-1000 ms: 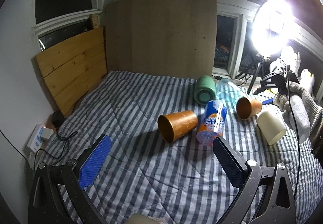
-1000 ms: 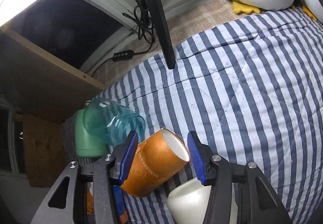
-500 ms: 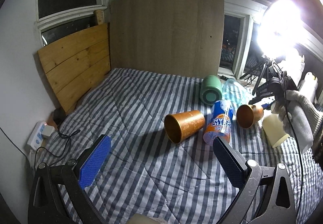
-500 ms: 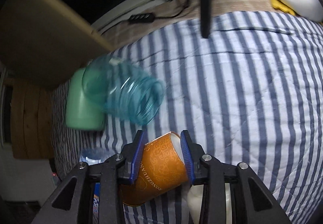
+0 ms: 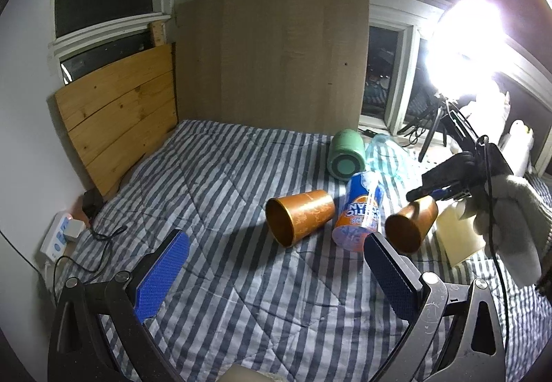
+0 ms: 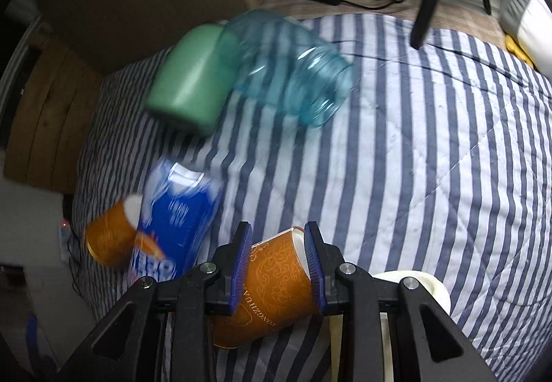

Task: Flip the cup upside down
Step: 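Lift the orange cup with the right gripper and carry it toward the left tool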

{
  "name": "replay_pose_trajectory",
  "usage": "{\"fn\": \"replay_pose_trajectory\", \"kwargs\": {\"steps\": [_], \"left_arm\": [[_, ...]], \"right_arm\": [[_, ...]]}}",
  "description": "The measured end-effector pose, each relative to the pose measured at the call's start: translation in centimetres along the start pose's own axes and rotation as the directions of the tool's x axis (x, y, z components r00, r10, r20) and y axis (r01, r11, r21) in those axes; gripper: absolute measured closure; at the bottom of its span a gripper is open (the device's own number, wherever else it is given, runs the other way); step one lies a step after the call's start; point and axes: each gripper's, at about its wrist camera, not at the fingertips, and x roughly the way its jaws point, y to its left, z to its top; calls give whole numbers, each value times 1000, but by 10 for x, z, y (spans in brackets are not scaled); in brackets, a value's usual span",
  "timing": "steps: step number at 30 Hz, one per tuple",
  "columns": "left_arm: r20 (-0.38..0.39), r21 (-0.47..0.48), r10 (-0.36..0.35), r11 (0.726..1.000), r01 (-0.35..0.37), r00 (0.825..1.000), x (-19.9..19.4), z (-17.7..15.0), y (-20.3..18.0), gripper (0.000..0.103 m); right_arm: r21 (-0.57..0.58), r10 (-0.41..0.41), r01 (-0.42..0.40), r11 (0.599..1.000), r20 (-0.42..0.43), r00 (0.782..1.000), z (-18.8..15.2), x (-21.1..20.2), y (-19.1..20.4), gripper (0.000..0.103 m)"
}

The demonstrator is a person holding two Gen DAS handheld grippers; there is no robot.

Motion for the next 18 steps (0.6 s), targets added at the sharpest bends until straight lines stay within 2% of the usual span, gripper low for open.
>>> {"fn": "replay_pose_trajectory", "kwargs": {"steps": [7, 16, 18], "left_arm": [[-3, 14, -22, 1000, 22, 1000, -3, 0, -11, 0], [-12, 2, -14, 1000, 14, 1000, -7, -4, -7, 1], [-18, 0, -22, 1000, 22, 1000, -5, -4, -7, 1]], "right_arm": [[-126, -65, 63, 990, -7, 998, -13, 5, 29, 75], [-141, 17, -29, 990, -82, 996, -31, 13, 39, 75], [-145, 7, -19, 989, -85, 996, -41, 15, 42, 73]]}}
